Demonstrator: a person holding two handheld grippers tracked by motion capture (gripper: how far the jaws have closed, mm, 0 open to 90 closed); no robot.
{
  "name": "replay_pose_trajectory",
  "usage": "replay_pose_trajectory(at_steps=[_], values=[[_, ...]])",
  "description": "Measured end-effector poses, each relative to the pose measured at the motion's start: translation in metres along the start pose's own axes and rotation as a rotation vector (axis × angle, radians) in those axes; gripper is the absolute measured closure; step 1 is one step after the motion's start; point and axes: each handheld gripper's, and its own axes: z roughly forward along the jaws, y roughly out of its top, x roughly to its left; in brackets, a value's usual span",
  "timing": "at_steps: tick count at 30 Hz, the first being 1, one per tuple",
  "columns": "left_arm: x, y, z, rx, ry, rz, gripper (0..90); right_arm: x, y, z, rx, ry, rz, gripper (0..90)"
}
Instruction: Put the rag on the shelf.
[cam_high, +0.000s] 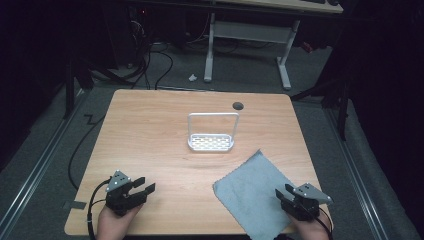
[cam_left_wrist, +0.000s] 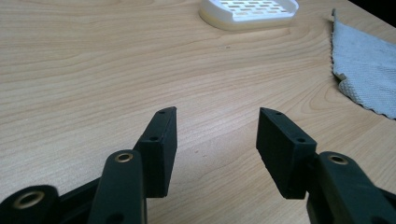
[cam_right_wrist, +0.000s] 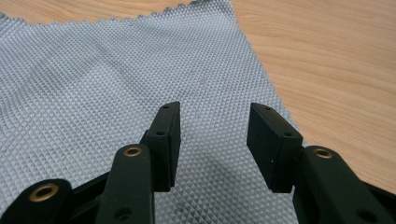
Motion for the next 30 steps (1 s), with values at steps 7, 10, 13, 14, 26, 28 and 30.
replay_pose_trajectory(at_steps=[7, 10, 13, 14, 26, 28, 30], values=[[0.0, -0.001, 0.001, 0.009, 0.004, 0.001, 47.3, 0.004, 0.0, -0.002, -0.007, 0.014, -0.014, 54.8], [0.001, -0.001, 0.0, 0.0, 0.005, -0.002, 47.3, 0.006, -0.001, -0.003, 0.004, 0.029, -0.018, 55.0], [0.001, 0.0, -0.001, -0.001, 0.007, -0.001, 47.3, 0.007, -0.002, -0.003, 0.011, 0.036, -0.021, 55.3], [0.002, 0.0, -0.002, -0.006, 0.008, -0.002, 47.3, 0.007, -0.003, -0.004, 0.012, 0.038, -0.014, 55.4], [-0.003, 0.002, -0.002, 0.047, -0.009, 0.027, 76.0, 0.011, -0.005, -0.004, 0.091, 0.1, -0.03, 90.0], [-0.004, 0.002, -0.001, 0.045, -0.007, 0.028, 75.7, 0.015, -0.005, -0.002, 0.106, 0.111, -0.049, 90.0], [-0.004, 0.001, 0.0, 0.047, -0.016, 0.022, 72.6, 0.02, -0.004, 0.001, 0.116, 0.126, -0.063, 90.0]])
